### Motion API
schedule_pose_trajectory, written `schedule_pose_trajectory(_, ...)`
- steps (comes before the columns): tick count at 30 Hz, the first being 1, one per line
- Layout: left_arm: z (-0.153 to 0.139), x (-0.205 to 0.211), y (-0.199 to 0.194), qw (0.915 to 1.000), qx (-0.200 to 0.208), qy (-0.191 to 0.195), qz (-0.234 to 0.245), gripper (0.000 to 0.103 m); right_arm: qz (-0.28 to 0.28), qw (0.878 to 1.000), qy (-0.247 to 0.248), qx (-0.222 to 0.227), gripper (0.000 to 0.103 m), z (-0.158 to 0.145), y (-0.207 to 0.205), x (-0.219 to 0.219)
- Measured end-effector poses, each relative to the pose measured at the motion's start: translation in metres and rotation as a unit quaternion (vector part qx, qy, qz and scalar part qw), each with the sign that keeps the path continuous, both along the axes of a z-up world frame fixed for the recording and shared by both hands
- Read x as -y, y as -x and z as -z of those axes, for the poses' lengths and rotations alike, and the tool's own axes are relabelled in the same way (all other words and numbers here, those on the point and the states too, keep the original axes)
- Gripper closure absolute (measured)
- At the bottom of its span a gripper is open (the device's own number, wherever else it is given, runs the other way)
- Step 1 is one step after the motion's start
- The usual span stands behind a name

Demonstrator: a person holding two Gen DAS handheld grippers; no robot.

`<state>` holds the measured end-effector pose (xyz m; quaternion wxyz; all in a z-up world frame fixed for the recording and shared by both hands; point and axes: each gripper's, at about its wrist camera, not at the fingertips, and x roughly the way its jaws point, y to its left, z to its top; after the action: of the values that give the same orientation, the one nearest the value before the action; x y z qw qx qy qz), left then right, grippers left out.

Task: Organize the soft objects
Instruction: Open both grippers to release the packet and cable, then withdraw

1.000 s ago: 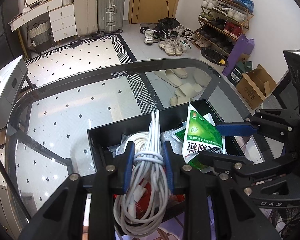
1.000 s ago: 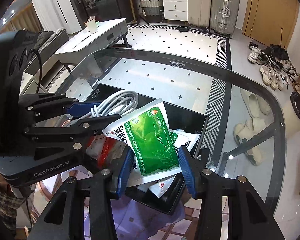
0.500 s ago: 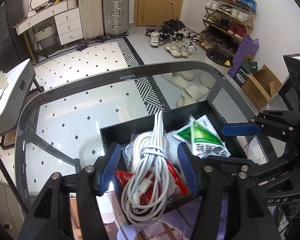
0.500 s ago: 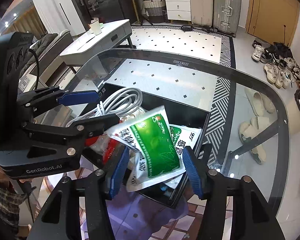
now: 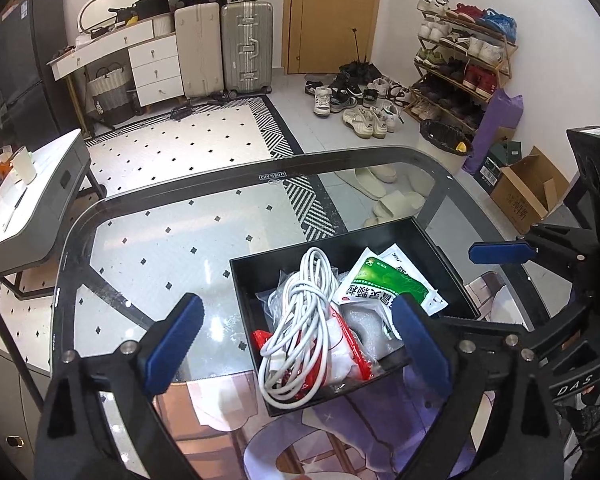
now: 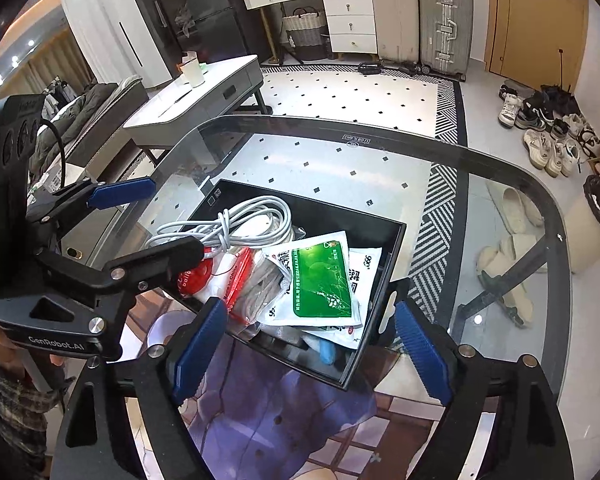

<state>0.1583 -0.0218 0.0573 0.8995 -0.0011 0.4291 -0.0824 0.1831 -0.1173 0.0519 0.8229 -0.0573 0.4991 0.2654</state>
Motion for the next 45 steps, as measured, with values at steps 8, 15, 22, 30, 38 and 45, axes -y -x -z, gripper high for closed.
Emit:
schedule_pose_trajectory(8,-0.014,-0.001,0.021,0.9996,0.026,-0.002,-0.003,0.003,0.008,1.000,-0.003,0.019,0.001,-0.008,0.015,0.008)
schedule_pose_trajectory(15,-0.019,-0.001,0.036,0.9987,0.049,-0.007,-0.009,0.000,0.020,0.999,-0.015,0.036,0.001,-0.015,0.026,0.016)
schedule_pose_trajectory(22,-0.016,0.001,0.052,0.9972,0.072,-0.005,-0.019,0.000,0.039,0.997,-0.031,0.054,0.001,-0.015,0.039,0.024)
schedule_pose_trajectory(30,-0.004,-0.001,0.068,0.9957,0.085,0.010,-0.035,0.000,0.062,0.992,-0.048,0.099,0.001,-0.006,0.065,0.037)
schedule_pose_trajectory(38,0.022,-0.008,0.087,0.9920,0.111,0.008,-0.059,0.000,0.081,0.984,-0.064,0.145,0.001,0.015,0.084,0.047)
schedule_pose_trajectory(45,0.041,-0.012,0.097,0.9885,0.135,0.013,-0.067,0.000,0.104,0.973,-0.078,0.189,0.001,0.023,0.091,0.056)
